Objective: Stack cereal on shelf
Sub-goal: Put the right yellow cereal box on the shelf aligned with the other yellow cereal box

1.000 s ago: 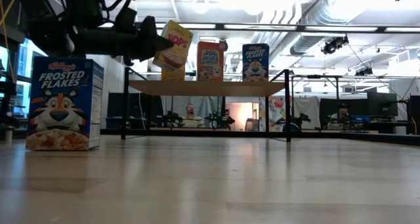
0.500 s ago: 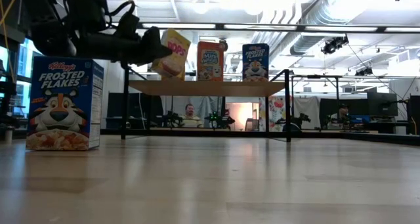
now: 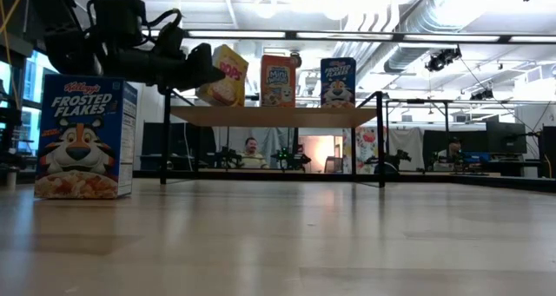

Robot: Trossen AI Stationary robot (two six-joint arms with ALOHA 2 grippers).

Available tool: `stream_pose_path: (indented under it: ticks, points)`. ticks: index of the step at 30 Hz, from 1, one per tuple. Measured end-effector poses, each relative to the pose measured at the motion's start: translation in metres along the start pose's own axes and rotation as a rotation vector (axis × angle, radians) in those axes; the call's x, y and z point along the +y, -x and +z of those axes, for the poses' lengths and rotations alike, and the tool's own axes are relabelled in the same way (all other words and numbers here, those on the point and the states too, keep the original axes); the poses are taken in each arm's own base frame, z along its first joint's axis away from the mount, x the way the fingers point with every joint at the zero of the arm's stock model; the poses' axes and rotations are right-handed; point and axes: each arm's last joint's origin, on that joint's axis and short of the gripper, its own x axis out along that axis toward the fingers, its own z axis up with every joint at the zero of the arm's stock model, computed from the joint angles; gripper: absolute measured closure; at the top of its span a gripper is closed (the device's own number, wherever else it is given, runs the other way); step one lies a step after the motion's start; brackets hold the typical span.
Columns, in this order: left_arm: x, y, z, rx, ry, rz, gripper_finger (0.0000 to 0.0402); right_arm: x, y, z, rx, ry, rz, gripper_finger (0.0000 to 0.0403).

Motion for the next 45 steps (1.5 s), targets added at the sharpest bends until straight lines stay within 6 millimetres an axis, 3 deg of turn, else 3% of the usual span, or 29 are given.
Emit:
stream_pose_path:
  ticks: [37, 45]
  points:
    - [-0.0004, 0.0002, -0.0012, 0.009, 0.011, -0.012, 0.0231, 0.0000, 0.0000, 0.0000, 0.000, -0.001, 0.001, 0.0162]
    - [-0.0013, 0.0003, -0.0016, 0.012, 0.040, -0.045, 0.0178, 0.0000, 0.0000, 0.0000, 0.000, -0.011, 0.001, 0.0162]
